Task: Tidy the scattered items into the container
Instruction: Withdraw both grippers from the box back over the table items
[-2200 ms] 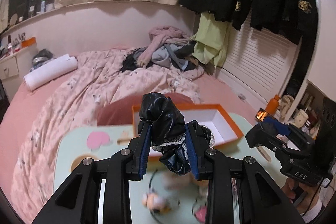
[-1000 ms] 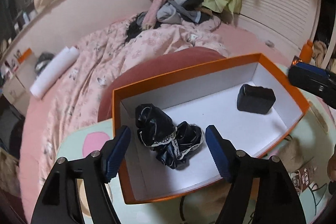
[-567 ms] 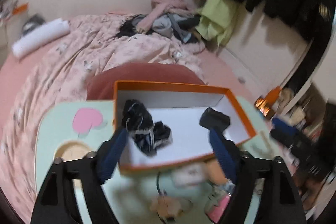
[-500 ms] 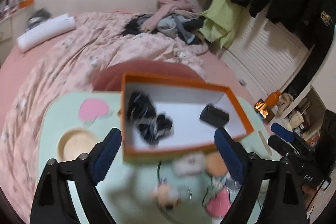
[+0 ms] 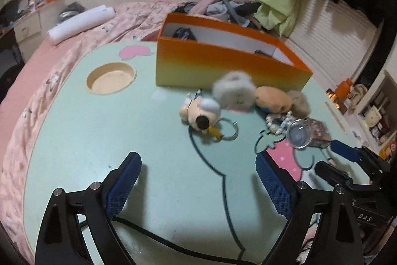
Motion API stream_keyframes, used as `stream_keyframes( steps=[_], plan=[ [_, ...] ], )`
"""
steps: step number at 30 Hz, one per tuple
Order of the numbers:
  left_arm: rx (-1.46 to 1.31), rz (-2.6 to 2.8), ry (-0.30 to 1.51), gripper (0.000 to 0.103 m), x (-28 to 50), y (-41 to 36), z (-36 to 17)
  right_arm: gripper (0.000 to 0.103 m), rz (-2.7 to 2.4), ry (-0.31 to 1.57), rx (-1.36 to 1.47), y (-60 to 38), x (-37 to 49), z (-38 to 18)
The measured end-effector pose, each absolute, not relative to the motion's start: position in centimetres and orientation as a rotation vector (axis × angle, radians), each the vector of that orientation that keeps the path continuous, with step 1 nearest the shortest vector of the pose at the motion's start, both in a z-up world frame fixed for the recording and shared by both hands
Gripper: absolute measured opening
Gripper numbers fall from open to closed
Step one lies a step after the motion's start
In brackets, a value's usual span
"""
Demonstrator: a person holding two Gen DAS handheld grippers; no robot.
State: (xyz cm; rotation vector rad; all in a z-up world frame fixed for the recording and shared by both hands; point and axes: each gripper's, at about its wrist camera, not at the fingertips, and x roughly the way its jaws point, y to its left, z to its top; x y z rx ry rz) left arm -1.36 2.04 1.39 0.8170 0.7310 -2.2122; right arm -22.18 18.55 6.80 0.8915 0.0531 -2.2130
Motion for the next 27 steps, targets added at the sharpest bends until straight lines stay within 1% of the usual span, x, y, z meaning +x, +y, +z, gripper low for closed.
stream_keyframes(
  steps=[3,5,6,7,10,11,12,14,27],
  plan=[
    [0.836,-2.18,0.661,0.095,-1.7,2.5,1.2,0.07,-2.252,0.062,0.906,18.7,-22.1,6.0],
    [0.856,-2.165,0.595,0.102,-2.3,3.2,0.8,0.072,-2.265,0.065,0.915,18.7,-21.9,5.5],
    [0.871,-2.147,0.544,0.103,-2.8,3.6,0.5,0.078,-2.272,0.072,0.911,18.6,-21.9,5.4],
    [0.857,-2.14,0.49,0.103,-3.1,4.3,0.4,0.087,-2.277,0.083,0.921,18.5,-22.0,5.2],
    [0.838,-2.16,0.435,0.103,-3.2,5.1,0.4,0.09,-2.288,0.08,0.921,18.7,-22.2,5.1],
    [0.838,-2.165,0.449,0.103,-3.1,4.9,0.4,0.1,-2.293,0.079,0.919,18.7,-22.2,5.0],
    [0.837,-2.169,0.467,0.103,-3.0,4.7,0.4,0.103,-2.296,0.073,0.923,18.8,-22.4,4.8],
    [0.828,-2.169,0.488,0.103,-2.6,4.5,0.3,0.103,-2.312,0.064,0.912,19.0,-22.4,4.6],
    [0.816,-2.169,0.479,0.103,-3.0,4.5,-0.1,0.103,-2.344,0.043,0.877,19.3,-22.6,4.4]
  ],
)
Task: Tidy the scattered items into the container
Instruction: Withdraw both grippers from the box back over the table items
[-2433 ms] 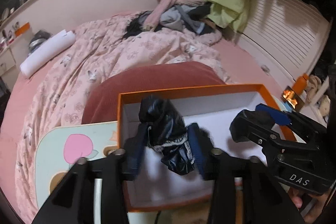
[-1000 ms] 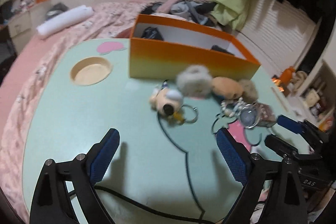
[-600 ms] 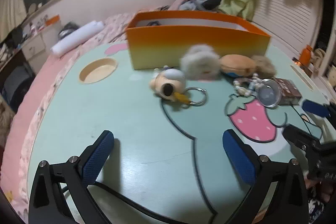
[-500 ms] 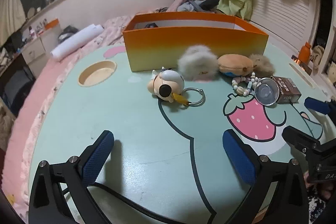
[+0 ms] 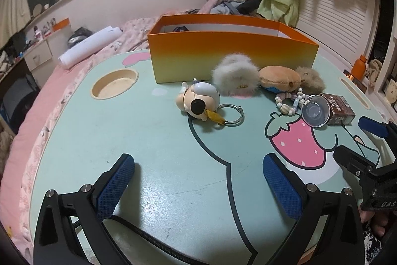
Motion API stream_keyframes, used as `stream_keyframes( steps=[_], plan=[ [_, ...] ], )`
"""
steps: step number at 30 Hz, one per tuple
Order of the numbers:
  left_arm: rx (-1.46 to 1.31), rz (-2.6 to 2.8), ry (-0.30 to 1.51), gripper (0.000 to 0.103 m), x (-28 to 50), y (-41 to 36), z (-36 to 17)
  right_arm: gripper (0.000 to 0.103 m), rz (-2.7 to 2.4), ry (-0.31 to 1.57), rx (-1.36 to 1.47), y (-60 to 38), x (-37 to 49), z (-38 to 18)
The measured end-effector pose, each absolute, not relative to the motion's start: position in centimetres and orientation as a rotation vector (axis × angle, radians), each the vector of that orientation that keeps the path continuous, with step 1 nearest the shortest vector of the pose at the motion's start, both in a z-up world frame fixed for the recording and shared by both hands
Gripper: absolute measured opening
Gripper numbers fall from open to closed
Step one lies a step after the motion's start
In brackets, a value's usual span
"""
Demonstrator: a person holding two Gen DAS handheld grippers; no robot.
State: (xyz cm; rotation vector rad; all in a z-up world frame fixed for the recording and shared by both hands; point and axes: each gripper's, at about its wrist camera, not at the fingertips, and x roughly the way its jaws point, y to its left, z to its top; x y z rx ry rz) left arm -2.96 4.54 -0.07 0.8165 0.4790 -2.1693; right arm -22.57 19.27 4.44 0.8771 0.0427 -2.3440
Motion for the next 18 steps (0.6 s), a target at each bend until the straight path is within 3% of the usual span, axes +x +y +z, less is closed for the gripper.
stream_keyframes(
  steps=[11,18],
  plan=[
    [0.87,-2.17,0.489,0.103,-3.3,4.3,0.3,0.103,-2.357,0.03,0.877,19.4,-22.7,4.5],
    [0.87,-2.2,0.684,0.103,-3.5,2.2,1.9,0.103,-2.358,0.025,0.876,19.5,-22.8,4.5]
  ],
)
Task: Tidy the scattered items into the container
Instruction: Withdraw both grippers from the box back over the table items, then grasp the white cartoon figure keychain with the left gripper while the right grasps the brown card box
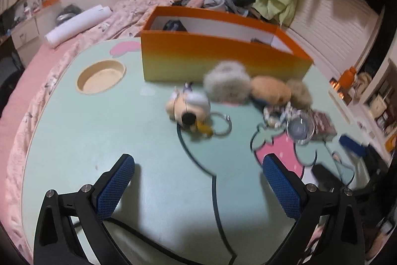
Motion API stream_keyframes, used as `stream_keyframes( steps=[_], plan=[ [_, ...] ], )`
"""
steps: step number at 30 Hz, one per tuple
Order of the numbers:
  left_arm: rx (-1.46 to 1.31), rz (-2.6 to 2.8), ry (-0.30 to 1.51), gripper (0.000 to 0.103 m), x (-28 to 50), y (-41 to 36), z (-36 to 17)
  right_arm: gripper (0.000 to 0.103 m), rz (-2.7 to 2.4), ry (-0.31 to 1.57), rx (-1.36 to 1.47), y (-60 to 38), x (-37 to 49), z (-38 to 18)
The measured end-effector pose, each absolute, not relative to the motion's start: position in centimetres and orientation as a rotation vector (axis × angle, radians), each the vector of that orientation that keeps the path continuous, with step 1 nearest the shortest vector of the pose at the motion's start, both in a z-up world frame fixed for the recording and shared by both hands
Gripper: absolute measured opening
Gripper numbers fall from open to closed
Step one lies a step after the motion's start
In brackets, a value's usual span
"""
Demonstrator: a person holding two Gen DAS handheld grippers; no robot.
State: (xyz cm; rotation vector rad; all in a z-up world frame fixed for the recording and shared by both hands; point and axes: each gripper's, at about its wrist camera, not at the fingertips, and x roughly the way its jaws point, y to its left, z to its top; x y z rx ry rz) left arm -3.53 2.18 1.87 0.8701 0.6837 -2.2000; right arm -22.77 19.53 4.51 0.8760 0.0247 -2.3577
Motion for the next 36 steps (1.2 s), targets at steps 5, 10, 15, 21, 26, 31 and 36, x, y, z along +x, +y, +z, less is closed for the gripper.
stream_keyframes(
  steps=[5,10,15,21,26,31,36],
  plan=[
    [0.897,-2.169,0.569,0.103,-5.4,0.6,3.0,0.103,-2.36,0.023,0.876,19.5,-22.8,4.5],
    [0.92,-2.174,0.587,0.089,-7.0,-1.0,2.6,0.103,-2.362,0.021,0.876,19.5,-22.8,4.5],
    [0.91,-2.175,0.589,0.043,-6.6,-1.6,1.7,0.103,-2.363,0.016,0.872,19.6,-22.8,4.5],
    [0.845,-2.214,0.658,0.042,-4.5,-0.8,2.0,0.103,-2.361,-0.006,0.867,19.9,-22.9,4.5],
    [0.784,-2.245,0.615,0.042,-2.8,2.5,2.6,0.103,-2.328,-0.119,0.866,21.3,-23.4,4.6],
    [0.805,-2.247,0.561,0.042,-2.9,5.0,1.6,0.103,-2.319,-0.285,0.92,22.7,-25.0,5.0],
    [0.78,-2.24,0.529,0.042,-2.6,5.2,1.5,0.103,-2.361,-0.269,0.935,21.7,-26.2,6.6]
  ],
)
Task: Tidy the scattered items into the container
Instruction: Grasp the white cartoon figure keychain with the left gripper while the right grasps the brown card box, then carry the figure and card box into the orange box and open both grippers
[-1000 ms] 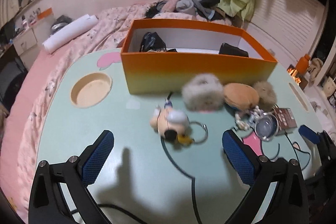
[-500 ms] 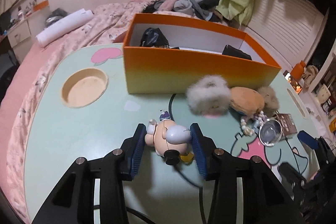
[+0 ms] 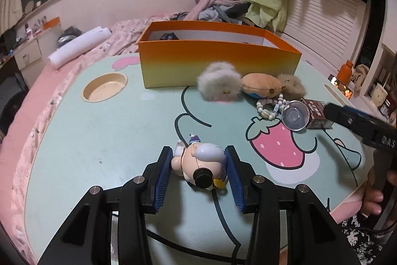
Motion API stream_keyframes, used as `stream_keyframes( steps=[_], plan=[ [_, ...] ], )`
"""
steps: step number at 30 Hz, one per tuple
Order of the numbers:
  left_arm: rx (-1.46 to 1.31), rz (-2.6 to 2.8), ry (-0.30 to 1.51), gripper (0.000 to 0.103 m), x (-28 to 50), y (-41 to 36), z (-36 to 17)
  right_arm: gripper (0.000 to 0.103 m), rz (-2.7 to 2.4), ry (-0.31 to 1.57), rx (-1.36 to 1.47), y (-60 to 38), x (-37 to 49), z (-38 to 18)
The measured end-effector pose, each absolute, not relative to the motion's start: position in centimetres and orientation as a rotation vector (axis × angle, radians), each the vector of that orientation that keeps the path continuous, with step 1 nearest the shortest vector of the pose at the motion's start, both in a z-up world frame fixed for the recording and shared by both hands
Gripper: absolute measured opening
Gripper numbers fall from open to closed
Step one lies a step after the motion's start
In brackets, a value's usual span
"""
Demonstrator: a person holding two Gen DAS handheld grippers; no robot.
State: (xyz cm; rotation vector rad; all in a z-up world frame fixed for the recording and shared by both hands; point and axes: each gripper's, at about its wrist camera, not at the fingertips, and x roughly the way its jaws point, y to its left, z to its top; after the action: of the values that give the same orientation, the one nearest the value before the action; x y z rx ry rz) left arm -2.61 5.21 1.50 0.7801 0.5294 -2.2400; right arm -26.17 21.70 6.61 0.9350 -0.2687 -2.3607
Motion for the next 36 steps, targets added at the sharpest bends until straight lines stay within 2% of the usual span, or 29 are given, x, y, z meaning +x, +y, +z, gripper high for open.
stream_keyframes(
  steps=[7,10,11,14,15,16,29,36],
  plan=[
    [0.784,-2.225,0.454,0.042,-2.7,6.0,1.2,0.102,-2.447,-0.079,0.999,19.0,-27.4,7.2],
    [0.781,-2.222,0.443,0.042,-2.7,6.2,1.2,0.089,-2.428,-0.047,1.04,18.6,-27.8,6.5],
    [0.778,-2.224,0.447,0.042,-2.6,6.1,1.2,0.081,-2.413,-0.057,1.064,18.6,-27.9,6.2],
    [0.777,-2.217,0.441,0.042,-2.7,6.2,1.2,0.076,-2.414,-0.055,1.085,18.5,-28.1,6.1],
    [0.776,-2.216,0.44,0.042,-2.7,6.2,1.1,0.067,-2.407,-0.047,1.075,18.4,-28.1,6.2],
    [0.775,-2.217,0.441,0.042,-2.6,6.2,1.1,0.064,-2.398,-0.043,1.056,18.3,-27.9,6.2],
    [0.713,-2.24,0.527,0.041,-1.5,5.4,1.5,0.063,-2.365,-0.176,0.939,20.0,-26.0,7.0],
    [0.635,-2.293,0.579,0.041,-1.2,3.8,5.1,0.064,-2.304,-0.209,0.861,19.6,-26.2,10.1]
  ],
)
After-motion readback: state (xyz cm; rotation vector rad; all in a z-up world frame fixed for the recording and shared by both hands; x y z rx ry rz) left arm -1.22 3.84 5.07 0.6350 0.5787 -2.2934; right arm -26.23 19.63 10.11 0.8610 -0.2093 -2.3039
